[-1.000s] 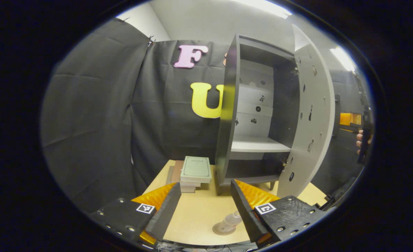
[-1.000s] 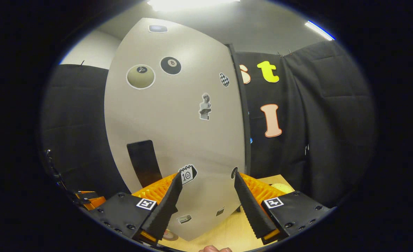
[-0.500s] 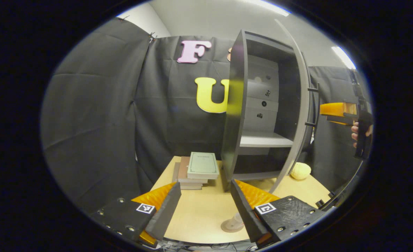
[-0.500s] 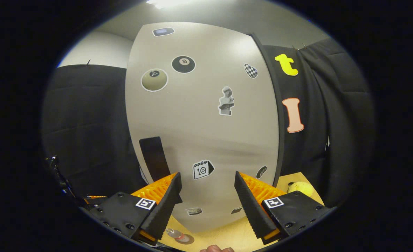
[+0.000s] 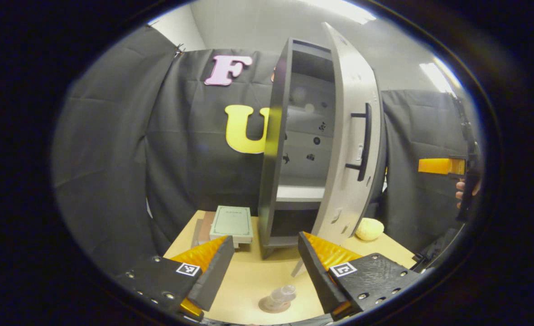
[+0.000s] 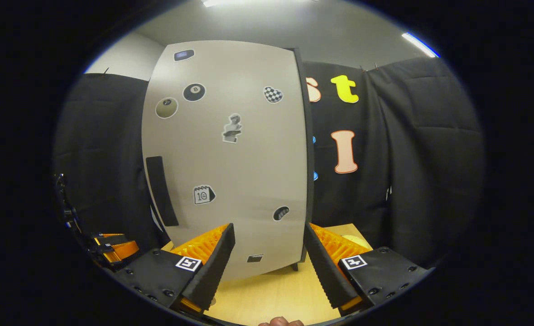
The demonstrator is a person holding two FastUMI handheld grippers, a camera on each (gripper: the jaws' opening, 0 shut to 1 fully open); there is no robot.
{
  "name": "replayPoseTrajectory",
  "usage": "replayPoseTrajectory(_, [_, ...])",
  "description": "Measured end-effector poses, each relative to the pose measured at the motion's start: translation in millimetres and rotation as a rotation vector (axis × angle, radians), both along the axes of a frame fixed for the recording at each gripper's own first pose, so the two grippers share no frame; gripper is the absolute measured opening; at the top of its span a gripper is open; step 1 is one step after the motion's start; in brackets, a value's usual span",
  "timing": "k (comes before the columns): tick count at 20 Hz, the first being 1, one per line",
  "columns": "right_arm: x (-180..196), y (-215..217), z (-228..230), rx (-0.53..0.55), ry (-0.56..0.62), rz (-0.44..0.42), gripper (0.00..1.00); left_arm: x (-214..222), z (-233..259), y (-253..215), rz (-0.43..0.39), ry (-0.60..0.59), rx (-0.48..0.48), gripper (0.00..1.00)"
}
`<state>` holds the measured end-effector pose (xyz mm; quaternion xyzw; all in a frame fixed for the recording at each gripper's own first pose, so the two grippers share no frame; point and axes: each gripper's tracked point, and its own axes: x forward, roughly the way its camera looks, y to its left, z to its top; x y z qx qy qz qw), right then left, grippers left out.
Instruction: Open the cabinet door with the right hand, grasp the bottle in the cabinet with the left hand and place it on the coaster, then close the cabinet door with the right hand.
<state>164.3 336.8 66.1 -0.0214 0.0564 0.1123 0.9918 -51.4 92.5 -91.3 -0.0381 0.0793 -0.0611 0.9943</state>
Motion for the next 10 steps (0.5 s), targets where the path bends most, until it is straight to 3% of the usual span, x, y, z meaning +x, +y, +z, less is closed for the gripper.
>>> replayPoseTrajectory(4, [-1.3, -48.1, -0.1, 0.009, -0.005, -0.038, 0.96, -1.2, 12.2, -3.5, 0.012, -0.027, -0.015, 0.86])
replayPoseTrajectory(9, [-2.9, -85.2, 0.7, 0.019, -0.015, -0.006, 0.96, -1.8, 39.0, -3.6, 0.125, -0.083, 0.022, 0.85])
replayPoseTrajectory(10, [-1.5, -91.3, -1.0, 0.020, -0.008, -0.002, 0.96, -2.8, 45.4, -7.3, 0.142, -0.096, 0.032, 0.91])
